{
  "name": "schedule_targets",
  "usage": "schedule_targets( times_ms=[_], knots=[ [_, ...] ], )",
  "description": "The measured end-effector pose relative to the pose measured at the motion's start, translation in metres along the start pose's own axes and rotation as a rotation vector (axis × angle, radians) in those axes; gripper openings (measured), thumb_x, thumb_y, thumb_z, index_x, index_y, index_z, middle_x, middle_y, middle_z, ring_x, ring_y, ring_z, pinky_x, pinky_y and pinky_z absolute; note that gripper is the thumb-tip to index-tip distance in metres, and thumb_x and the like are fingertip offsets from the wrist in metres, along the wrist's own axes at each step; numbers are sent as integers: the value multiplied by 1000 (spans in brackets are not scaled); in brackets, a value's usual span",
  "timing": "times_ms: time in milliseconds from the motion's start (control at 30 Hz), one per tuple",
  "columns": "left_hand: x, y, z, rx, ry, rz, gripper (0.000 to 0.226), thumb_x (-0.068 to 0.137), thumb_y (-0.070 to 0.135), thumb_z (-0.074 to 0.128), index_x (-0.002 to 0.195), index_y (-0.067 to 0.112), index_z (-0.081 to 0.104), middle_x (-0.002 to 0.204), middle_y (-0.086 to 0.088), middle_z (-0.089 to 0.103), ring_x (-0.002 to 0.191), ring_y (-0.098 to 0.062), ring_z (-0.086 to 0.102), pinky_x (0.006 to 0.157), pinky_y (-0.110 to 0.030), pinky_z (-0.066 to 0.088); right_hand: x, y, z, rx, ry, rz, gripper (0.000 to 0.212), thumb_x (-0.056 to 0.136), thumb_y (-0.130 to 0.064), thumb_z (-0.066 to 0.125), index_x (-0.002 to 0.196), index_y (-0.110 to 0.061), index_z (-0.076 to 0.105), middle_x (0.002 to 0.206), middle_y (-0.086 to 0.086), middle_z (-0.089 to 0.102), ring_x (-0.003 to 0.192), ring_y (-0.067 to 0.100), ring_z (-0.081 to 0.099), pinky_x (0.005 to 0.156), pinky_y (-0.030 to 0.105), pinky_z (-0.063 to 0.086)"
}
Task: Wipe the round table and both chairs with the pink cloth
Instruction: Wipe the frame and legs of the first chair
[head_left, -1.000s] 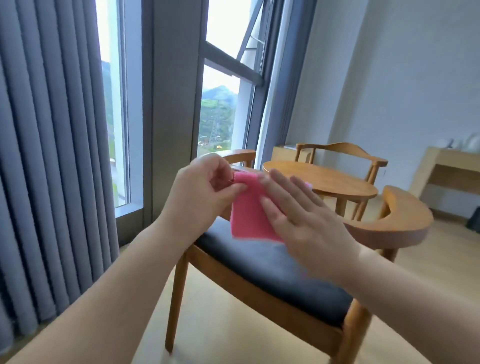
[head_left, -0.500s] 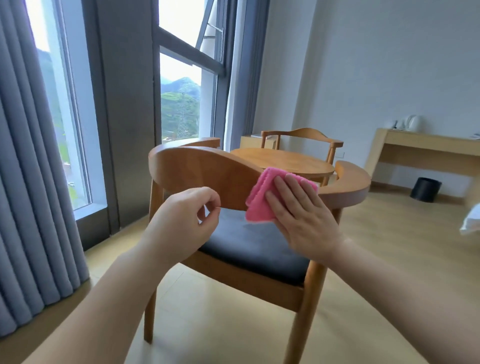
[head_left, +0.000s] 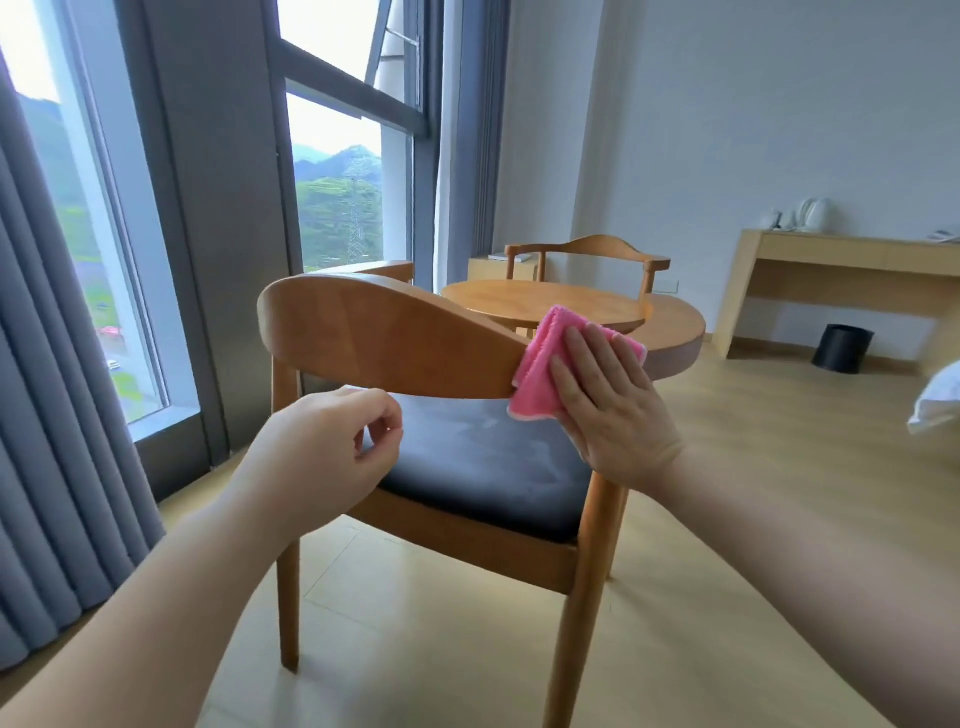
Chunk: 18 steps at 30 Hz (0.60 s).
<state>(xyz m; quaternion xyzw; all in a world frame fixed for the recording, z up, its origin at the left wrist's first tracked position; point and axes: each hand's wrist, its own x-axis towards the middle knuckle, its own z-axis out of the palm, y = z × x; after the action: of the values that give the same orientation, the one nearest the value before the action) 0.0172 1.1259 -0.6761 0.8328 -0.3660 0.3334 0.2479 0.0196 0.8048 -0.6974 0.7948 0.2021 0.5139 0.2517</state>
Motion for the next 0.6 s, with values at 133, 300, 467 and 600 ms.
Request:
schedule_targets(
  times_ms=[133,300,467,600],
  knots=[
    [-19,-14,-9,21,21,-72,15,81,16,67,72,24,61,57,14,49,51,-12,49,48,-25,43,26,-24,-6,-21,20,-74,69,99,-38,46,152,-13,10,158,15,4,145,38,10,116,55,14],
    [-51,-39,-26,24,24,-155,7,86,21,64,79,23,65,65,13,58,58,-10,55,54,-31,52,74,-58,-16,-72,8,-126,73,95,-44,50,152,-13,16,159,12,7,145,36,7,117,54,11],
    [-75,-58,-40,18,34,-207,9,88,25,63,79,28,63,67,19,55,60,-6,56,57,-23,51,117,-95,-24,-136,-88,-132,74,88,-23,60,150,-10,22,156,14,15,144,36,13,117,52,9],
    [-86,-69,-54,28,14,-219,13,87,23,63,78,31,59,64,28,47,57,-4,55,56,-10,43,146,-131,-19,-141,-198,-125,67,93,-21,30,148,-6,-4,155,16,-9,143,36,-9,115,51,-7]
  ],
)
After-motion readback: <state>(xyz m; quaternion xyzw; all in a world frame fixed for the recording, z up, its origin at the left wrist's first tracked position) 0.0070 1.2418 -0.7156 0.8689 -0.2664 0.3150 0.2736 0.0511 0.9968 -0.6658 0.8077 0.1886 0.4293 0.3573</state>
